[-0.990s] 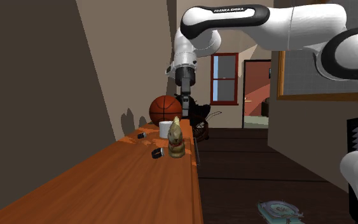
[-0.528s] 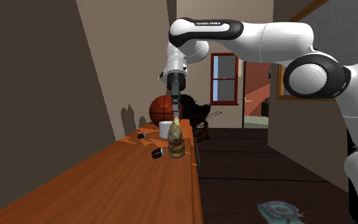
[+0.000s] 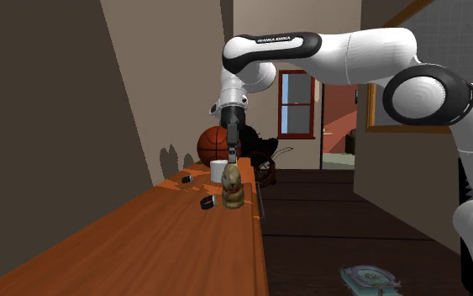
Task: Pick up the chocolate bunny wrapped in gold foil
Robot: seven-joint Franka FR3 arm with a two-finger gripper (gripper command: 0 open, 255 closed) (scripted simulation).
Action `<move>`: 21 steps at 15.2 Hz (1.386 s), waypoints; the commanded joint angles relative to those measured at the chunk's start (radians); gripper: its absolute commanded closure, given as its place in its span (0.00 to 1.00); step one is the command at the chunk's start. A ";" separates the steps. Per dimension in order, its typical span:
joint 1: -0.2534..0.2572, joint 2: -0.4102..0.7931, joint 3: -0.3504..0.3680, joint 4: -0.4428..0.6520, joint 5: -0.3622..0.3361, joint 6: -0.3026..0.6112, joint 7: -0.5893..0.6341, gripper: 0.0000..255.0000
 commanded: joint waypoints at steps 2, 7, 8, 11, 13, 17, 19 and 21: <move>0.001 -0.001 0.000 -0.004 -0.001 0.002 0.000 1.00; 0.000 0.001 0.000 -0.001 0.000 0.002 0.000 1.00; -0.001 0.002 0.000 0.002 0.001 -0.001 0.000 1.00; -0.022 0.022 0.002 0.072 0.017 -0.051 0.013 1.00; -0.038 0.038 0.004 0.123 0.030 -0.086 0.022 1.00; -0.082 0.080 0.010 0.244 0.064 -0.163 0.045 1.00; -0.111 0.107 0.016 0.317 0.087 -0.207 0.060 1.00; -0.148 0.142 0.025 0.405 0.117 -0.255 0.079 1.00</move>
